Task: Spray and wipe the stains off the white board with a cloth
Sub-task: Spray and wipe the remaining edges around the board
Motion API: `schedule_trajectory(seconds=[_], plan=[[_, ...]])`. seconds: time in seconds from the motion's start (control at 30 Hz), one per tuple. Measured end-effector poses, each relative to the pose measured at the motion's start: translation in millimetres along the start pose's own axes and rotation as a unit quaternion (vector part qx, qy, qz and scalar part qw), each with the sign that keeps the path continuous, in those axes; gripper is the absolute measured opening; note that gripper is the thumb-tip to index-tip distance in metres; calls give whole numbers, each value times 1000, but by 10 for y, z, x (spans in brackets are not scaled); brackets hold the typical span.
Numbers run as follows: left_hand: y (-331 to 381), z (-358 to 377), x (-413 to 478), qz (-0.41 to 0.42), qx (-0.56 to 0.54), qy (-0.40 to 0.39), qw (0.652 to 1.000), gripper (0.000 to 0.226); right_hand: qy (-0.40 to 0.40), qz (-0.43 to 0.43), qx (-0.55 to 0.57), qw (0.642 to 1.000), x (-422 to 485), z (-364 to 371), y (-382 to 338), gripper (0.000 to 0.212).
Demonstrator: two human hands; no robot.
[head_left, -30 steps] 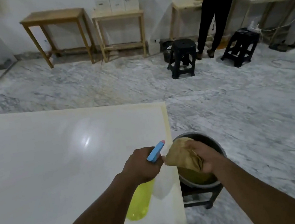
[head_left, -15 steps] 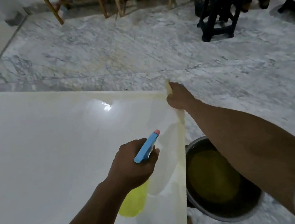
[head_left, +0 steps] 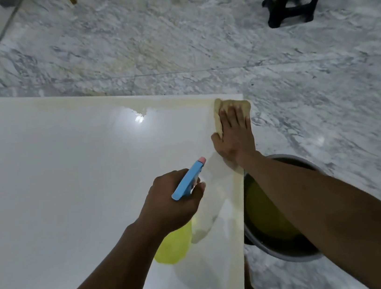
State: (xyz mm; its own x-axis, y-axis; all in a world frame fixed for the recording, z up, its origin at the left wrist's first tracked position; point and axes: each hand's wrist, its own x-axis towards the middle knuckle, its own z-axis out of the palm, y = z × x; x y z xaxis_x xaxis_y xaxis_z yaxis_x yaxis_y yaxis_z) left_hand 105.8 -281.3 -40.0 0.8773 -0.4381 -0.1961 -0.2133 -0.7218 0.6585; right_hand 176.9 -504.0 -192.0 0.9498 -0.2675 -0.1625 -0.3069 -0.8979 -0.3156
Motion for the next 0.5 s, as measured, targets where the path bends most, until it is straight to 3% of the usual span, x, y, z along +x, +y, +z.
schedule_trajectory(seconds=[0.27, 0.5], plan=[[-46, -51, -639, 51, 12, 1, 999, 25, -28, 11, -12, 999, -1297, 286, -265, 81], [-334, 23, -1952, 72, 5, -14, 997, 18, -19, 17, -13, 1000, -3069, 710, -637, 83]])
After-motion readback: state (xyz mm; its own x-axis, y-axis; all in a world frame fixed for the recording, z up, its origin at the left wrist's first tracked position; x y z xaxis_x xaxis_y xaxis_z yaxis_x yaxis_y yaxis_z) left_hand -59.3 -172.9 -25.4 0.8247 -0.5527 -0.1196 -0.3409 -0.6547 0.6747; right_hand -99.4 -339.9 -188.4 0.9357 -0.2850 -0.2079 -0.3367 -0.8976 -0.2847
